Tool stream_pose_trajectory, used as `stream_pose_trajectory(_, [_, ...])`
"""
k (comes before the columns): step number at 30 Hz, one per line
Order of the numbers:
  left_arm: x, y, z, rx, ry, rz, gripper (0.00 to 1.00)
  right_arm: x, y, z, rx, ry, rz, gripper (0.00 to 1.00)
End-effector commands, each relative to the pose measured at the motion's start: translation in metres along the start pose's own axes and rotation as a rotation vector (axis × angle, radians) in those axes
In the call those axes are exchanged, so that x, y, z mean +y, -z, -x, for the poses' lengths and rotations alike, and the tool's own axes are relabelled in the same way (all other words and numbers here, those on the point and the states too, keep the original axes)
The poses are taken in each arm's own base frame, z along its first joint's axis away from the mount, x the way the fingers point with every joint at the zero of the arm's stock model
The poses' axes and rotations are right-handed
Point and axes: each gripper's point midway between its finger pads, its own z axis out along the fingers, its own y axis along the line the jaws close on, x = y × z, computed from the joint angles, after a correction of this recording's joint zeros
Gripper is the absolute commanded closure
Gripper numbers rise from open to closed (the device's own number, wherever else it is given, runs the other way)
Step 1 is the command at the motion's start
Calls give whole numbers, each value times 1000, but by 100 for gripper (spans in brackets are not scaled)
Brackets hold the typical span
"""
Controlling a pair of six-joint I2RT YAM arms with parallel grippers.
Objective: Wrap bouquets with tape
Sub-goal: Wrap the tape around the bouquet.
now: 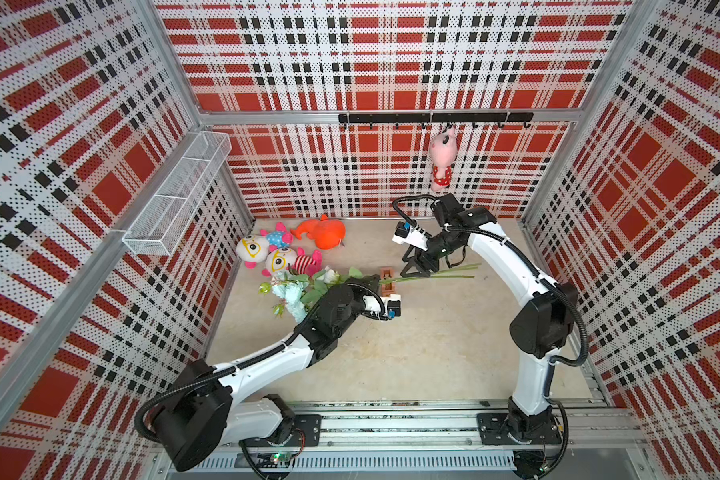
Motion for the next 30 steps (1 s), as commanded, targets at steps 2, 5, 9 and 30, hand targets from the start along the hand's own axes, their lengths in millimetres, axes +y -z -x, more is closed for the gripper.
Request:
stream_pose_trajectory(2, [37, 3, 10, -32, 9, 124, 100, 18, -6, -6, 15, -16, 115, 32])
stream_pose_trajectory(5, [34, 1, 8, -27, 1, 111, 100, 33, 7, 8, -41, 37, 145, 29])
stream_pose_trajectory(9, [32, 0, 9, -26, -13, 100, 100, 40, 16, 12, -60, 52, 121, 27])
stream_pose_trajectory(30, [37, -4, 19, -84, 34, 50, 95, -25, -19, -12, 44, 14, -72, 90])
